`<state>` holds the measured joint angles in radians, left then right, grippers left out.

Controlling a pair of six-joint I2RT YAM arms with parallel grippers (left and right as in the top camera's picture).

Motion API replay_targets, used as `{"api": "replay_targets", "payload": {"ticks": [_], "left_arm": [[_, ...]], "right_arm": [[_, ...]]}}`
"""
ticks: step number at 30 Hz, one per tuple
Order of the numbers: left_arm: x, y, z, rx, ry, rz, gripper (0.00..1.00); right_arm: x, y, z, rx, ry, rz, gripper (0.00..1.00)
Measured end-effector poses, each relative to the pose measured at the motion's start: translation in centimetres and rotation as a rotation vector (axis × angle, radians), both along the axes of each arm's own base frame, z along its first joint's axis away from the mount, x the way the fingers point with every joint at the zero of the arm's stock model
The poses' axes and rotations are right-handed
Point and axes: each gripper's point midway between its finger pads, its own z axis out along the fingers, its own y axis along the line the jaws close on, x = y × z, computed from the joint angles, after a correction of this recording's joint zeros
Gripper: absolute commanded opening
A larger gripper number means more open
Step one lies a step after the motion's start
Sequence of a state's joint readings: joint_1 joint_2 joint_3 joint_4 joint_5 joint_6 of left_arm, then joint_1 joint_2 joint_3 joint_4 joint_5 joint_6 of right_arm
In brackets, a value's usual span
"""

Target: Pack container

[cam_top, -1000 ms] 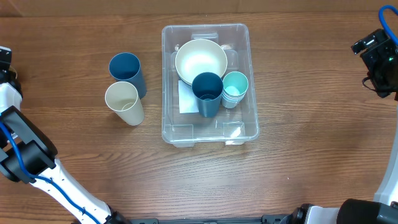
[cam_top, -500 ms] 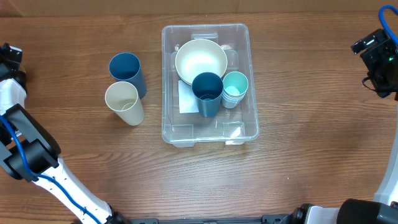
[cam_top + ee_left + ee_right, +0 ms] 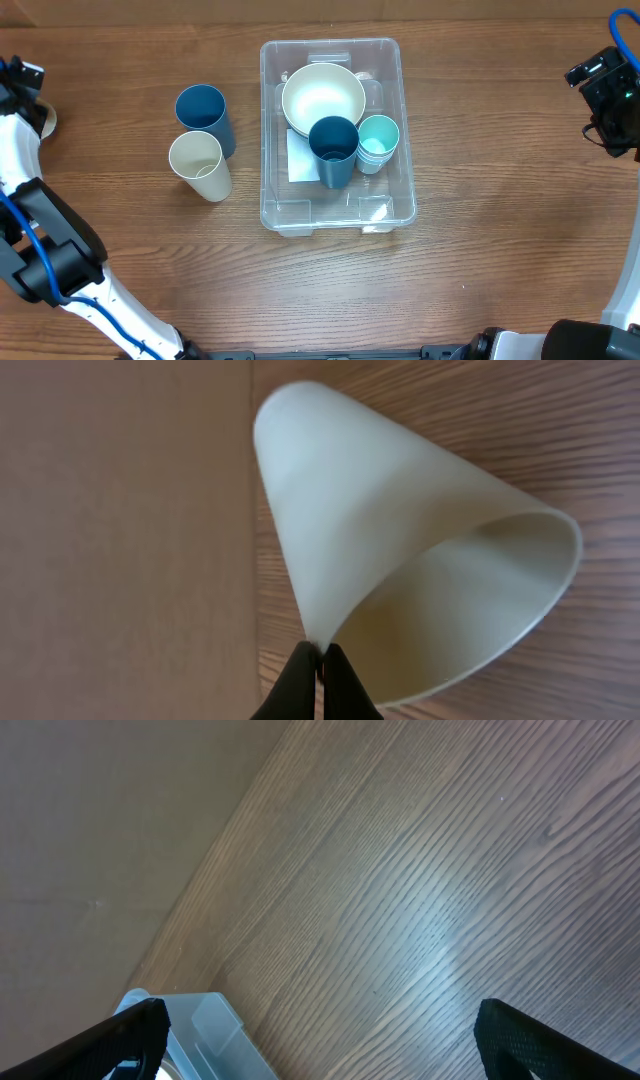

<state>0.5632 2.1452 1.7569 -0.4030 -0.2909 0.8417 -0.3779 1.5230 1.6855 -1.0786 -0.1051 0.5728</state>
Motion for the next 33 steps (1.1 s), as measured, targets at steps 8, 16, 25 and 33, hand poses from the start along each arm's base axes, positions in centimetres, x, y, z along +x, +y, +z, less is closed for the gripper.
{"api": "replay_targets", "payload": {"ticks": [8,16,25,33], "left_arm": [[-1.1,-2.9,5.5,-0.045,-0.075,0.009,0.04],[-3.4,-4.6,8.7,-0.135,-0.156,0.105,0.04],[-4.4,-6.3,9.0,-0.278,-0.231,0.208,0.64],[-9.6,-9.0,14.0,-0.435,-0.422,0.499,0.71]], "right_arm": [[0.0,0.0,0.0,0.000,0.000,0.000,1.00],[0.0,0.0,0.0,0.000,0.000,0.000,1.00],[0.0,0.0,0.0,0.000,0.000,-0.001,1.00],[0.0,0.0,0.0,0.000,0.000,0.000,1.00]]}}
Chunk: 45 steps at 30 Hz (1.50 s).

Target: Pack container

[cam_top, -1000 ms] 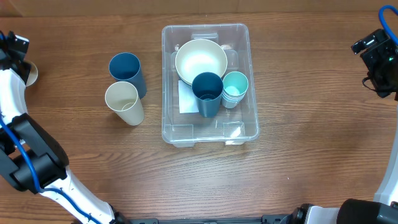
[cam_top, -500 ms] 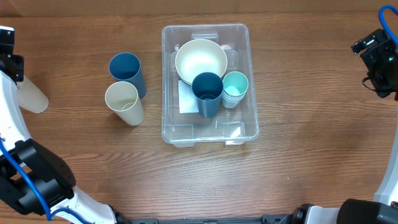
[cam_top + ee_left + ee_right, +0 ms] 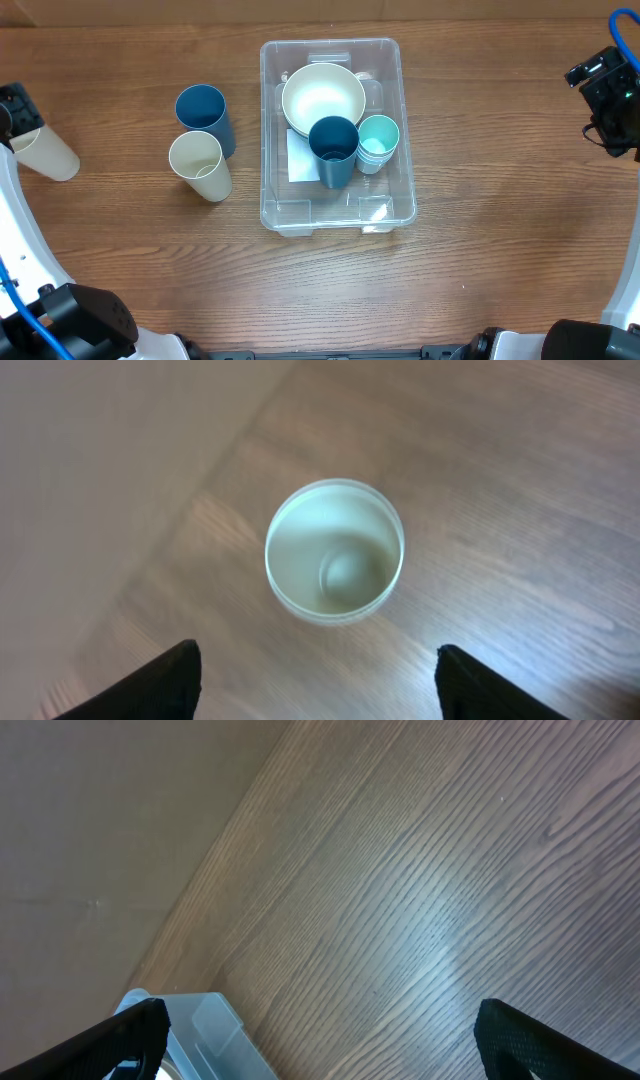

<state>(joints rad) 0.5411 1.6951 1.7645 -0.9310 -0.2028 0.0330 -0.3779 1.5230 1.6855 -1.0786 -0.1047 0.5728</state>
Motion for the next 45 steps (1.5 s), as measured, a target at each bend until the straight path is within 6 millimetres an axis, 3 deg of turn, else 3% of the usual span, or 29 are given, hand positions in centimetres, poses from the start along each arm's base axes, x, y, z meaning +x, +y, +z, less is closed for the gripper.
{"api": "replay_targets", "payload": {"ticks": [3,5,10,13,18,23,35,38,42,45], "left_arm": [[-2.0,0.6,-2.3,-0.124,0.006,0.178,0.78],[-3.0,1.5,-2.9,-0.166,-0.007,0.268,0.76],[-6.1,5.7,-5.5,-0.272,-0.048,0.491,0.72],[-6.1,6.8,-7.6,-0.331,-0.046,0.523,0.69],[-3.8,6.9,-11.7,-0.430,-0.035,0.498,0.68],[-2.7,6.4,-11.7,-0.468,-0.072,0.463,0.64],[-3.6,4.7,-11.6,-0.527,-0.032,0.458,0.63],[-4.0,4.2,-10.0,-0.518,-0.051,0.453,0.64],[-4.1,4.2,-5.8,-0.453,-0.151,0.428,0.64],[-4.0,4.7,-4.5,-0.414,-0.190,0.426,0.65]], "right_arm": [[0.0,0.0,0.0,0.000,0.000,-0.001,1.00],[0.0,0.0,0.0,-0.001,-0.001,0.000,1.00],[0.0,0.0,0.0,0.000,0.001,0.000,1.00],[0.0,0.0,0.0,0.001,0.000,0.000,1.00],[0.0,0.0,0.0,0.000,0.000,0.000,1.00],[0.0,0.0,0.0,0.000,0.000,0.000,1.00],[0.0,0.0,0.0,0.000,0.000,0.000,1.00],[0.0,0.0,0.0,0.000,0.000,0.000,1.00],[0.0,0.0,0.0,0.000,0.000,0.000,1.00],[0.0,0.0,0.0,0.000,0.000,0.000,1.00]]}}
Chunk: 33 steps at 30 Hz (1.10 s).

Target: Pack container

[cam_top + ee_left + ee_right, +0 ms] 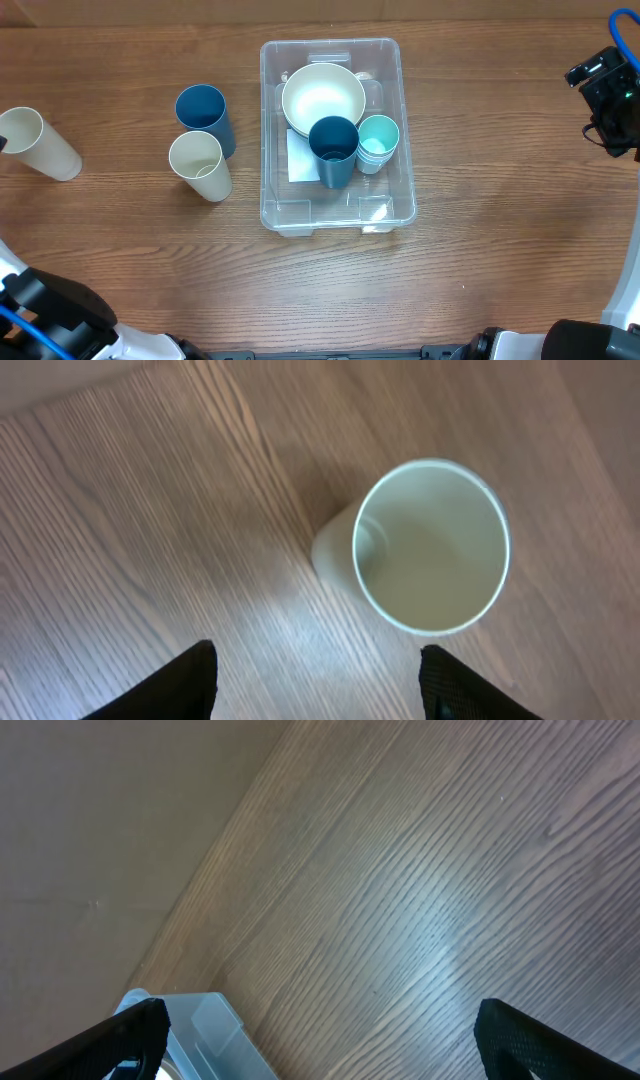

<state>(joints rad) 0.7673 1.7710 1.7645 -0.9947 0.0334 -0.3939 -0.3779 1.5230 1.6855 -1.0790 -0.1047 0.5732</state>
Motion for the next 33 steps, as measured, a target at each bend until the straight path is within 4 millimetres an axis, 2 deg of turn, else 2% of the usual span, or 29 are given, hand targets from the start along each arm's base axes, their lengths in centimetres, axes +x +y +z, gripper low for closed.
{"api": "replay_targets", "payload": {"ticks": [5,11,15,17,18,19,21,22,24,30,33], "left_arm": [[0.7,1.2,-0.3,0.033,-0.007,0.012,0.64],[2.6,2.6,-4.4,0.010,0.026,0.008,0.65],[4.0,2.2,-5.9,0.001,0.037,-0.019,0.64],[4.4,1.7,-6.4,-0.007,0.046,-0.032,0.55],[4.7,1.4,-6.9,-0.015,0.056,-0.041,0.44],[4.9,0.9,-7.7,-0.031,0.073,-0.049,0.39],[4.9,0.4,-8.9,-0.059,0.103,-0.055,0.38],[4.7,0.1,-9.4,-0.073,0.118,-0.058,0.31],[4.4,-0.2,-9.6,-0.083,0.133,-0.060,0.04],[2.9,-1.2,-10.0,-0.128,0.190,-0.046,0.04],[2.1,-1.8,-7.9,-0.115,0.187,-0.059,0.04]], "right_arm": [[0.0,0.0,0.0,0.000,-0.001,0.000,1.00],[0.0,0.0,0.0,0.000,0.000,0.000,1.00],[0.0,0.0,0.0,0.000,0.000,0.000,1.00],[0.0,0.0,0.0,0.000,0.000,0.001,1.00],[0.0,0.0,0.0,0.000,0.000,0.000,1.00],[0.0,0.0,0.0,-0.001,-0.001,0.000,1.00],[0.0,0.0,0.0,0.000,0.000,0.000,1.00],[0.0,0.0,0.0,0.000,-0.001,0.000,1.00],[0.0,0.0,0.0,0.000,-0.001,0.000,1.00],[0.0,0.0,0.0,0.000,0.000,0.000,1.00],[0.0,0.0,0.0,0.000,0.000,0.000,1.00]]}}
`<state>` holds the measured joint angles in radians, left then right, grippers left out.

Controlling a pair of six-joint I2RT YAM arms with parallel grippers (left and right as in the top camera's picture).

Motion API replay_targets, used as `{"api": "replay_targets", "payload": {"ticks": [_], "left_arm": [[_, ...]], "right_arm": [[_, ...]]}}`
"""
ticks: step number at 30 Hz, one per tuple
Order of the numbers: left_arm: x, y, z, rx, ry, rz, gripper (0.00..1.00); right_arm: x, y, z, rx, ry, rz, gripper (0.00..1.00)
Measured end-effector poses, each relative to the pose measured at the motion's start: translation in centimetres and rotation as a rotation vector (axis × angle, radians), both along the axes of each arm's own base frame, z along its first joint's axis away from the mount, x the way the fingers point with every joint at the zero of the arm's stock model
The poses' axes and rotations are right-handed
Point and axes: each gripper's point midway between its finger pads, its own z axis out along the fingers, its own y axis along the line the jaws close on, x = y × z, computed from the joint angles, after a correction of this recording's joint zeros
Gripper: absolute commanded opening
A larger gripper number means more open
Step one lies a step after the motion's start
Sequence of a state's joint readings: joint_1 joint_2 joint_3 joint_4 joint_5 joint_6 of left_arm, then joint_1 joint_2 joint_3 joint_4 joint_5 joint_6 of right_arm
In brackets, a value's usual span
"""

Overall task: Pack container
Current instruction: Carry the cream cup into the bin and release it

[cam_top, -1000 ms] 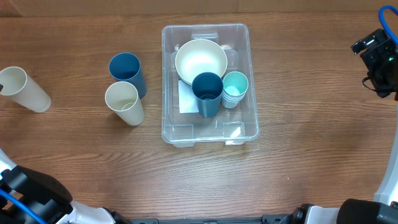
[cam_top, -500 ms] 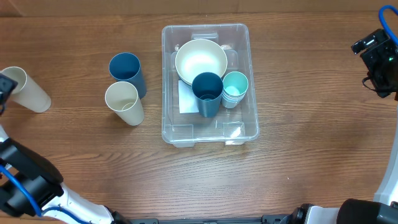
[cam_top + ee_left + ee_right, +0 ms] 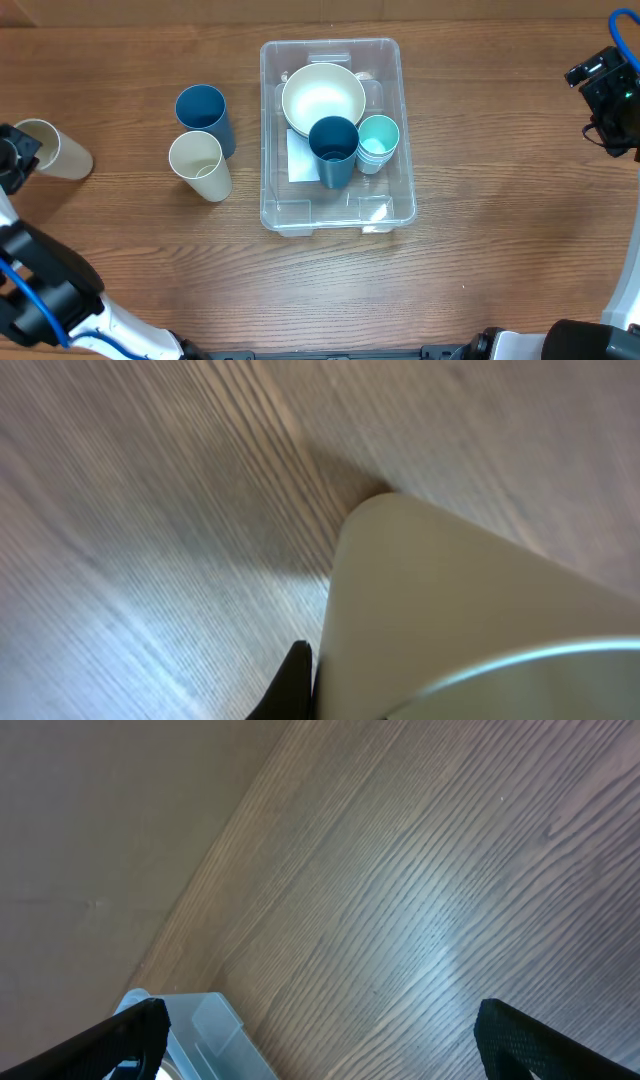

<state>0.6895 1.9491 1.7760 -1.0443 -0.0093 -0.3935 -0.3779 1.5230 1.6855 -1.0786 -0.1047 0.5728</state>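
A clear plastic container (image 3: 395, 215) stands mid-table holding a cream bowl (image 3: 322, 98), a dark blue cup (image 3: 333, 150), stacked teal cups (image 3: 378, 140) and a white paper. At the far left my left gripper (image 3: 14, 160) is on the rim of a cream cup (image 3: 60, 155), (image 3: 470, 590). One black finger (image 3: 296, 682) presses the cup's outer wall; the other is hidden. My right gripper (image 3: 320, 1040) hangs open at the right edge, away from everything.
A blue cup (image 3: 205, 115) and a second cream cup (image 3: 200, 165) stand side by side left of the container. A corner of the container (image 3: 200, 1030) shows in the right wrist view. The table's left edge is close to my left gripper.
My left gripper was open above the upright cream cup and out of the overhead view. Now it is at the cup's rim with a finger on the wall, and the cup has shifted slightly right.
My left gripper first pinched the cream cup's rim at the far left edge. Then the cup stood free on the table with the gripper open over it, twice over. Now the gripper is on its rim again. The right arm and the container's contents stayed unchanged.
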Motion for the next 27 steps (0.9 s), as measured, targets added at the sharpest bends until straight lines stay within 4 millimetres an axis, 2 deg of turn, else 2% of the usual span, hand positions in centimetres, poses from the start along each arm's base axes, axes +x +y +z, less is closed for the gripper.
{"api": "replay_targets", "payload": {"ticks": [1,3,5,7,8,9,10,11,14,17,21,27], "left_arm": [[-0.2,-0.2,1.7,0.019,-0.019,-0.004,0.04],[-0.4,-1.0,8.0,0.096,-0.107,-0.018,0.04],[-0.9,-2.9,14.0,0.168,-0.194,-0.047,0.04],[-1.1,-6.8,19.2,0.226,-0.272,-0.136,0.04],[-1.2,-9.1,21.0,0.242,-0.300,-0.194,0.04],[-1.2,-11.8,22.7,0.253,-0.326,-0.266,0.04],[-1.1,-15.3,24.0,0.255,-0.347,-0.367,0.04],[-1.2,-18.1,24.8,0.251,-0.358,-0.450,0.04],[-1.0,-25.6,24.6,0.211,-0.348,-0.689,0.04],[-0.8,-32.6,23.3,0.175,-0.312,-0.918,0.04],[-0.8,-39.1,21.3,0.147,-0.263,-1.119,0.04],[0.6,-46.3,17.0,0.122,-0.175,-1.310,0.04]], "right_arm": [[0.0,0.0,0.0,0.000,0.000,0.000,1.00],[0.0,0.0,0.0,0.000,0.000,0.000,1.00],[0.0,0.0,0.0,0.000,0.000,0.000,1.00],[0.0,0.0,0.0,0.000,0.000,0.000,1.00],[0.0,0.0,0.0,0.001,0.000,0.000,1.00],[0.0,0.0,0.0,0.000,0.000,0.000,1.00],[0.0,0.0,0.0,0.000,0.000,0.000,1.00],[0.0,0.0,0.0,0.000,0.000,0.000,1.00],[0.0,0.0,0.0,0.000,0.000,0.000,1.00],[0.0,0.0,0.0,0.000,0.000,0.000,1.00],[0.0,0.0,0.0,0.000,0.000,0.000,1.00],[0.0,0.0,0.0,0.000,0.000,0.000,1.00]]}}
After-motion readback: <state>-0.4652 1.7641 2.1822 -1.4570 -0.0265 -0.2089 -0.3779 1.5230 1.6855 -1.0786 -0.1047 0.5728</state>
